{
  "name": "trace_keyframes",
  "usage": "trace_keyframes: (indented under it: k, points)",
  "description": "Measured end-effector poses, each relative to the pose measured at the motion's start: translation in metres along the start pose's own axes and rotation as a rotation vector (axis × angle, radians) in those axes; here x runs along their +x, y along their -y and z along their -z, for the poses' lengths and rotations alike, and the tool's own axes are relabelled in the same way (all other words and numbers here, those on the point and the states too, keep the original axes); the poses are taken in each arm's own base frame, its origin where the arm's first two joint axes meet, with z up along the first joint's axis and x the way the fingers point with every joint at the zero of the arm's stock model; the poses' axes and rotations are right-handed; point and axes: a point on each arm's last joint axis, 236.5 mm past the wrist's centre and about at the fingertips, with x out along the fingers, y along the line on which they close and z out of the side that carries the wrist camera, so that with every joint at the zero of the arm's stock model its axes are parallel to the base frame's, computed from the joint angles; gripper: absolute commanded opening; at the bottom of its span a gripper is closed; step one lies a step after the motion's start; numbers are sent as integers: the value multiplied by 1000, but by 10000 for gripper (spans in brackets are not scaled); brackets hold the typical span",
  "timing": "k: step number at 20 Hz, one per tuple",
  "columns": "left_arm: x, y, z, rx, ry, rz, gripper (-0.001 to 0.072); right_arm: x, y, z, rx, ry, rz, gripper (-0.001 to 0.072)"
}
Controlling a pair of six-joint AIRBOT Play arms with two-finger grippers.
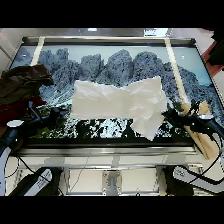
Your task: Fold the shirts.
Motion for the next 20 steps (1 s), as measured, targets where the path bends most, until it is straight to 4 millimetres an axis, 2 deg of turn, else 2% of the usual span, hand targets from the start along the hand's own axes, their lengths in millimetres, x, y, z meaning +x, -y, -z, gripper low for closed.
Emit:
trace_keyframes:
  k: [2,4,5,13,14,15,16,17,18,20]
  points:
    - [0,1,1,7,-4,5,592,5,0,-6,17,26,1,543]
    - [0,1,2,11,-6,7,591,7,1,-10,25,46,8,478]
    - [0,1,2,14,-6,7,592,9,3,-12,33,54,11,478]
    - [0,2,1,14,-4,10,592,28,1,4,97,-24,-36,471]
    - [0,2,1,14,-4,10,592,31,-2,6,102,-32,-47,418]
    - [0,2,1,15,-4,10,592,33,-3,8,97,-40,-48,325]
    - [0,2,1,14,-4,10,592,36,-3,11,90,-45,-45,216]
    - [0,2,1,14,-3,11,592,38,-2,12,82,-48,-41,72]
    - [0,2,1,14,-3,11,592,39,-2,12,81,-48,-39,37]
    - [0,2,-1,-6,4,8,592,40,-6,11,85,-42,-51,36]
